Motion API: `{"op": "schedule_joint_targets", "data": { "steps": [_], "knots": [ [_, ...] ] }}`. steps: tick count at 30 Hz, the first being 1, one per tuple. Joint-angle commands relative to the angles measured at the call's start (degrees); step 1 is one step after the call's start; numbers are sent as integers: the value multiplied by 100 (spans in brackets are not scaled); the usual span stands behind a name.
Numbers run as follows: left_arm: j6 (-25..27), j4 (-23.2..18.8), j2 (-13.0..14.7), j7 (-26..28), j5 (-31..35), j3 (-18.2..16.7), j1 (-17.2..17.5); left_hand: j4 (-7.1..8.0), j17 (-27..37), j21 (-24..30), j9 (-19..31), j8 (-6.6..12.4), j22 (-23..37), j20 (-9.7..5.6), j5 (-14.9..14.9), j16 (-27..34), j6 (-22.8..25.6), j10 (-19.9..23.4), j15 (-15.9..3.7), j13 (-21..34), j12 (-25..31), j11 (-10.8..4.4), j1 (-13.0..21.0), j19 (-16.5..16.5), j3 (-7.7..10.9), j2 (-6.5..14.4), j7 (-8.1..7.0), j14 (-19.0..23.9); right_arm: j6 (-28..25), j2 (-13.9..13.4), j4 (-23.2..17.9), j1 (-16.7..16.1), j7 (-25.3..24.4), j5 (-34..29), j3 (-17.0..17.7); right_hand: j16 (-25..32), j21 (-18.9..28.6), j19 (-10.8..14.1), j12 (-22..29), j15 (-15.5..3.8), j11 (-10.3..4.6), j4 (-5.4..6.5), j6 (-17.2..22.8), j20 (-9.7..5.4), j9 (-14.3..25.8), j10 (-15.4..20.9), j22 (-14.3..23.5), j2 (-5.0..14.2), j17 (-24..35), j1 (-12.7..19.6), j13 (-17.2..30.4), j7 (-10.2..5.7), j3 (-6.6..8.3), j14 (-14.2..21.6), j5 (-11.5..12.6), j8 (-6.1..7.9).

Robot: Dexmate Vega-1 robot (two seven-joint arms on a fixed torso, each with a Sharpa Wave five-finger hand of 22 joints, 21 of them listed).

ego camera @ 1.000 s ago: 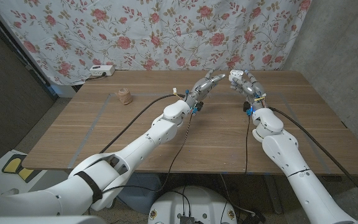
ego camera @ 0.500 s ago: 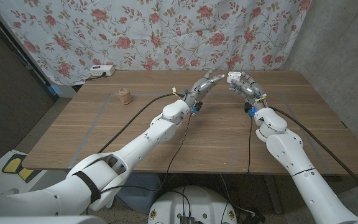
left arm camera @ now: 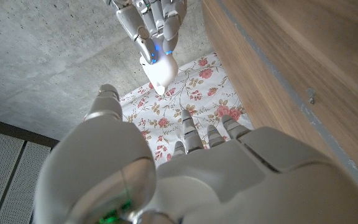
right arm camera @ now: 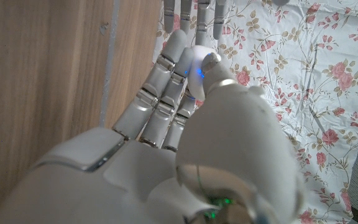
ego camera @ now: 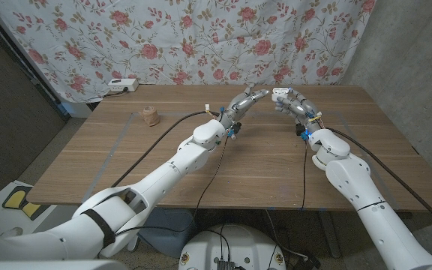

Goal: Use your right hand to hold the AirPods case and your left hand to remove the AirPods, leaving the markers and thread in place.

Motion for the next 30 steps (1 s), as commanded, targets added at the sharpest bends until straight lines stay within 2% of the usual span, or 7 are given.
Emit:
{"op": "schedule_joint_targets", "data": {
  "steps": [1, 11, 12, 13, 14, 18, 30],
  "knots": [
    [58, -197, 102, 58, 80, -44, 88, -36, 14, 22, 16, 24, 30, 11, 26, 49, 25, 45, 7, 14, 46, 5, -4, 24, -4, 29, 25, 14, -134, -83, -61, 11, 158, 52, 27, -11, 53, -29, 310, -615, -260, 6, 54, -134, 29, 278, 29, 10, 16, 69, 200, 14, 0, 55, 51, 17],
    [135, -275, 126, 68, 19, -81, 188, -39, 14, 22, 15, 11, 30, 14, 25, 46, 28, 59, 9, 4, 49, 41, -13, 25, -4, 31, 21, 14, -164, -92, -111, 7, 386, 244, 85, -32, 89, -51, 321, -612, -264, 23, 99, -132, 30, 268, 29, 20, 53, 77, 226, -2, -4, 65, 70, 24],
    [148, -289, 147, 66, 41, -73, 183, -40, 14, 22, 15, 10, 30, 9, 25, 46, 29, 56, 7, 2, 48, 28, -14, 25, -4, 32, 21, 14, -163, -102, -107, 7, 452, 287, 98, -50, 110, -66, 322, -612, -262, 31, 241, -131, 33, 263, 29, 26, 71, 79, 229, 34, -6, 62, 83, 72],
    [139, -286, 148, 57, 36, -75, 188, -40, 14, 21, 15, 9, 30, 14, 25, 46, 29, 47, 6, 1, 44, 18, -15, 25, -4, 32, 25, 14, -183, -112, -117, 7, 489, 321, 109, -100, 180, -114, 340, -613, -254, 46, 733, -122, 51, 253, 26, 35, 133, 89, 245, 68, -22, 63, 111, 224],
    [140, -290, 143, 74, 32, -81, 201, -41, 14, 22, 15, 8, 30, 14, 25, 46, 31, 46, 9, 0, 43, 15, -15, 26, -4, 33, 25, 14, -201, -110, -133, 4, 499, 348, 118, -114, 196, -126, 341, -613, -245, 50, 810, -120, 55, 245, 25, 40, 143, 90, 247, 63, -24, 60, 117, 242],
    [151, -287, 148, 54, 12, -84, 213, -43, 14, 22, 15, 1, 30, 11, 25, 46, 24, 49, 7, -3, 44, 27, -16, 26, -3, 35, 30, 17, -287, -64, -67, 20, 871, 775, 238, -127, 223, -169, 354, -613, -233, 51, 947, -104, 65, 254, 23, 39, 187, 95, 245, 98, -33, 67, 128, 269],
    [75, -169, 91, -2, -64, -98, 218, -51, 14, 23, 15, -12, 29, -1, 26, 43, 23, 56, 16, -15, 44, 15, -17, 34, 3, 43, 31, 18, -458, -99, -191, 9, 903, 854, 294, -212, 320, -266, 396, -610, -234, 66, 1397, -102, 91, 234, 14, 64, 263, 100, 256, 340, -61, 37, 152, 339]
  ]
}}
